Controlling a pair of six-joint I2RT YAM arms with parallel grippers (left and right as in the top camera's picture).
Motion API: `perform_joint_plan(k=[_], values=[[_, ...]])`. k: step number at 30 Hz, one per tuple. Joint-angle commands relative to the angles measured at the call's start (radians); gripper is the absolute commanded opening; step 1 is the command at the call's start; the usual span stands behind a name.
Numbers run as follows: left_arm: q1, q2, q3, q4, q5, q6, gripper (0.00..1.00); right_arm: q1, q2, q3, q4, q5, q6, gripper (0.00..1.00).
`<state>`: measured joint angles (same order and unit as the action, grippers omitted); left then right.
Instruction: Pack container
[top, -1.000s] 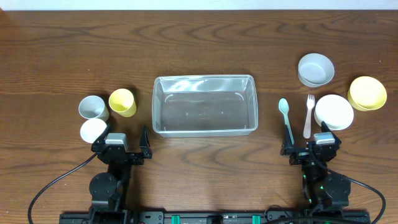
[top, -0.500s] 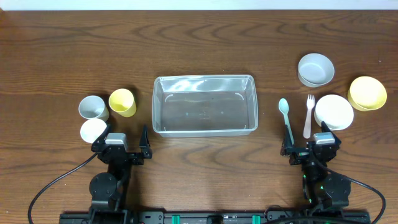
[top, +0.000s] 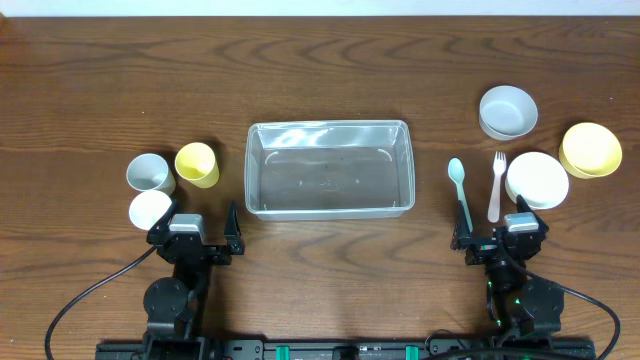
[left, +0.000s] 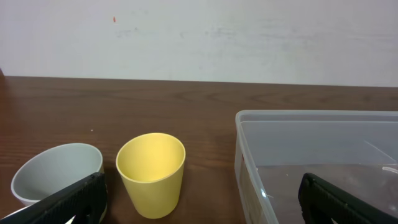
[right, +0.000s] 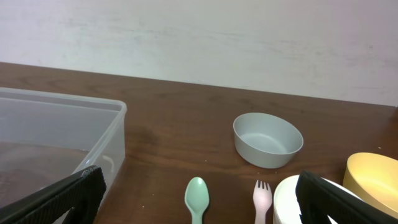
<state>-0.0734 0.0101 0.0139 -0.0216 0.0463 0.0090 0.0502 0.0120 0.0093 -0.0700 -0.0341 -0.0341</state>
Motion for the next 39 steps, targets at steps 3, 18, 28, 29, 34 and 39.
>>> perform_joint_plan(k=[3, 18, 28, 29, 34, 39], values=[[0.005, -0.006, -0.010, -0.046, -0.010, 0.017, 0.98, 0.000, -0.003, -0.004, -0.001, -0.008, -0.008, 0.99], [0.005, -0.005, 0.018, -0.062, -0.014, -0.102, 0.98, 0.000, -0.002, 0.001, 0.006, -0.031, 0.116, 0.99], [0.005, 0.243, 0.514, -0.409, -0.014, -0.149, 0.98, 0.000, 0.135, 0.245, -0.111, -0.105, 0.179, 0.99], [0.005, 0.295, 0.574, -0.457, -0.014, -0.149, 0.98, 0.000, 0.171, 0.282, -0.137, -0.116, 0.179, 0.99], [0.005, 0.596, 0.890, -0.708, -0.014, -0.149, 0.98, 0.000, 0.422, 0.518, -0.306, -0.184, 0.179, 0.99], [0.005, 0.890, 1.205, -0.975, -0.013, -0.149, 0.98, 0.000, 0.712, 0.819, -0.628, -0.195, 0.175, 0.99]])
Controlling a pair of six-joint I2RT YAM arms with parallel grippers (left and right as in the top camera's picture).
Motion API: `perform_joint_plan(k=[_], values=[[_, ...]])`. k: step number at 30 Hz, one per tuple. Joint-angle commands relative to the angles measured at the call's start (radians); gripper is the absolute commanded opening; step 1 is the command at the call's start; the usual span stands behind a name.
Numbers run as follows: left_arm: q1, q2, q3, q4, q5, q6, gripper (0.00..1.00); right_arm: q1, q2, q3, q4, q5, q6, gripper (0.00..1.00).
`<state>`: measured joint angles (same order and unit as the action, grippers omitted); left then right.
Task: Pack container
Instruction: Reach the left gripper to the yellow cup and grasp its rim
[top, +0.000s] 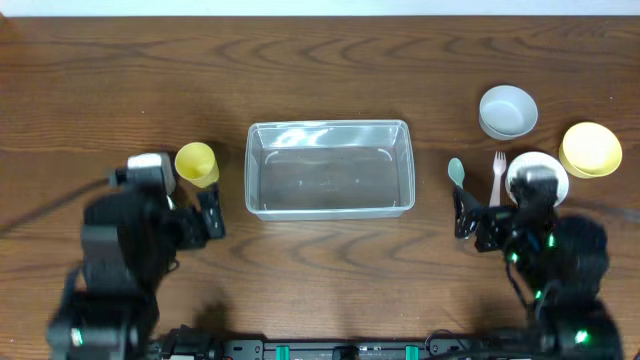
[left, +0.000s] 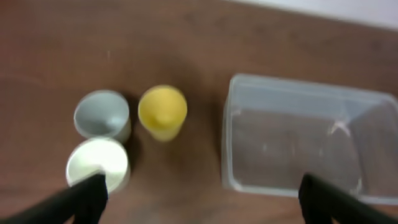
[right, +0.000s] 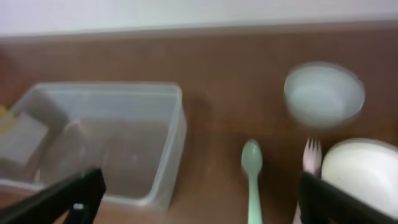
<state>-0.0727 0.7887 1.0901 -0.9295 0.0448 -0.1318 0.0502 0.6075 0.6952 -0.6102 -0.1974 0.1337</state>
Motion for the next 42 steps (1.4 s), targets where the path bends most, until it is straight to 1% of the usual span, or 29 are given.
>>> perform_joint_plan(k=[1, 3, 5, 7, 8, 10, 15, 21, 25, 29, 35, 42], values=[[0.005, 0.165, 0.189, -0.126, -0.012, -0.008, 0.98, -0.001, 0.176, 0.197, -0.166, -0.030, 0.004, 0.99], [0.005, 0.278, 0.315, -0.258, -0.012, -0.008, 0.98, -0.002, 0.311, 0.341, -0.344, -0.027, 0.000, 0.99], [0.004, 0.383, 0.433, -0.388, -0.010, -0.008, 0.98, -0.003, 0.433, 0.468, -0.487, -0.027, -0.001, 0.99], [0.004, 0.457, 0.503, -0.470, -0.002, -0.009, 0.98, -0.003, 0.523, 0.553, -0.566, -0.028, -0.001, 0.99], [0.004, 0.487, 0.522, -0.487, -0.001, -0.008, 0.98, -0.003, 0.562, 0.584, -0.591, -0.028, -0.001, 0.99], [0.004, 0.513, 0.524, -0.478, -0.001, -0.008, 0.98, -0.003, 0.612, 0.613, -0.614, -0.028, -0.001, 0.99], [0.004, 0.601, 0.517, -0.370, -0.005, -0.008, 0.98, -0.004, 0.692, 0.613, -0.617, -0.027, 0.000, 0.99], [0.005, 0.760, 0.518, -0.268, -0.012, 0.007, 0.98, -0.004, 0.731, 0.613, -0.640, -0.027, -0.019, 0.99], [0.005, 0.870, 0.518, -0.261, -0.014, 0.007, 0.98, -0.004, 0.732, 0.613, -0.646, -0.019, -0.019, 0.99], [0.018, 0.958, 0.518, -0.261, -0.051, 0.006, 0.98, -0.004, 0.732, 0.613, -0.662, 0.017, -0.022, 0.99], [0.061, 1.025, 0.517, -0.249, -0.049, 0.006, 0.98, -0.004, 0.732, 0.613, -0.667, 0.017, -0.038, 0.99], [0.067, 1.081, 0.517, -0.217, -0.029, 0.006, 0.98, -0.004, 0.732, 0.613, -0.665, 0.017, -0.038, 0.99]])
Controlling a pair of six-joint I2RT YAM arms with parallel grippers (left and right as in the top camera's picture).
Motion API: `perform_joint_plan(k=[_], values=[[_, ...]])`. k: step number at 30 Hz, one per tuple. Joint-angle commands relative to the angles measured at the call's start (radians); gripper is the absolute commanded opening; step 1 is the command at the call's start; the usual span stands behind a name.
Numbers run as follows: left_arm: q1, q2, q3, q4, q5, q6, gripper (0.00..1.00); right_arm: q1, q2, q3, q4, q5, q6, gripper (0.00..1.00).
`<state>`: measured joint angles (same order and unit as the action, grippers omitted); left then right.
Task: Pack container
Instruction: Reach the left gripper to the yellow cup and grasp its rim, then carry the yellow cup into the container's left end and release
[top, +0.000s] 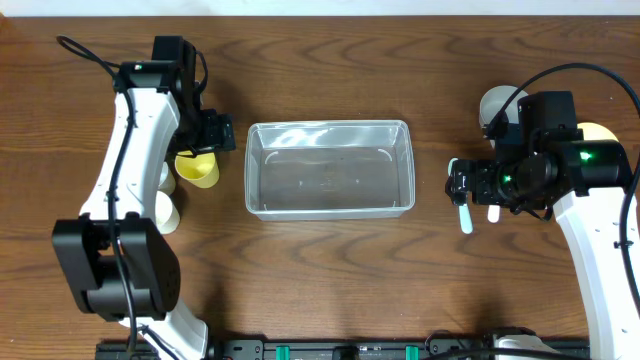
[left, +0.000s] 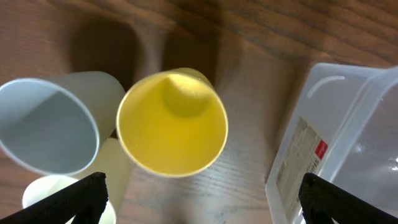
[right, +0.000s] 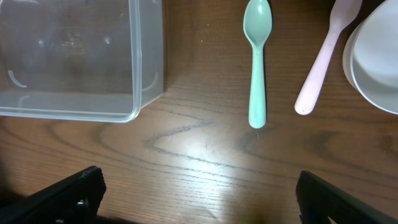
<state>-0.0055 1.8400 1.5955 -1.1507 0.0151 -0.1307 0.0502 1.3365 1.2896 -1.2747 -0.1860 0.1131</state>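
Observation:
A clear plastic container (top: 330, 170) lies mid-table, its wall also showing in the left wrist view (left: 348, 143) and in the right wrist view (right: 74, 62). My left gripper (top: 207, 137) hangs open above a yellow cup (left: 172, 122), nothing between its fingers (left: 81, 199). A grey cup (left: 46, 124) and a white cup (left: 56, 193) stand beside it. My right gripper (top: 462, 185) is open over the wood just short of a green spoon (right: 257, 62) and a pink fork (right: 323, 59).
A white bowl (right: 376, 59) sits right of the fork. A grey bowl (top: 495, 105) and a yellow bowl (top: 603, 132) lie at the far right, partly under the right arm. Cables run along both arms.
Both arms have reached farther out over the table. The left gripper now looks straight down on the yellow cup from close up; the right one looks down on the spoon and fork. Nothing was grasped.
Both arms first sat low at the table's front edge, grippers open, facing the cups and the cutlery. Then they were raised, looking down on the whole layout. Now each hangs open over its own group of items; all objects lie where they were.

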Motion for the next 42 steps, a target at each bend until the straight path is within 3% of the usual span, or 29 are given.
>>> perform_joint_plan(k=[1, 17, 19, 24, 31, 38, 42], values=[[0.000, 0.037, 0.012, 0.006, 0.004, 0.003, 0.98, -0.004, 0.003, 0.019, -0.001, 0.005, -0.017, 0.99], [0.000, 0.202, 0.011, 0.010, 0.003, 0.001, 0.99, -0.004, 0.003, 0.019, -0.002, 0.005, -0.017, 0.99], [0.000, 0.206, 0.011, 0.011, 0.003, 0.001, 0.92, -0.004, 0.003, 0.018, -0.003, 0.005, -0.017, 0.99], [0.000, 0.206, 0.011, 0.013, 0.003, 0.001, 0.58, -0.004, 0.003, 0.019, -0.005, 0.005, -0.017, 0.99], [0.000, 0.206, 0.011, 0.013, 0.003, 0.001, 0.27, -0.004, 0.003, 0.018, -0.008, 0.005, -0.017, 0.99], [0.000, 0.206, 0.011, 0.012, 0.003, 0.001, 0.06, -0.004, 0.003, 0.019, -0.009, 0.005, -0.017, 0.99], [0.000, 0.206, 0.011, 0.012, 0.003, 0.001, 0.06, -0.004, 0.003, 0.018, -0.009, 0.006, -0.017, 0.99]])
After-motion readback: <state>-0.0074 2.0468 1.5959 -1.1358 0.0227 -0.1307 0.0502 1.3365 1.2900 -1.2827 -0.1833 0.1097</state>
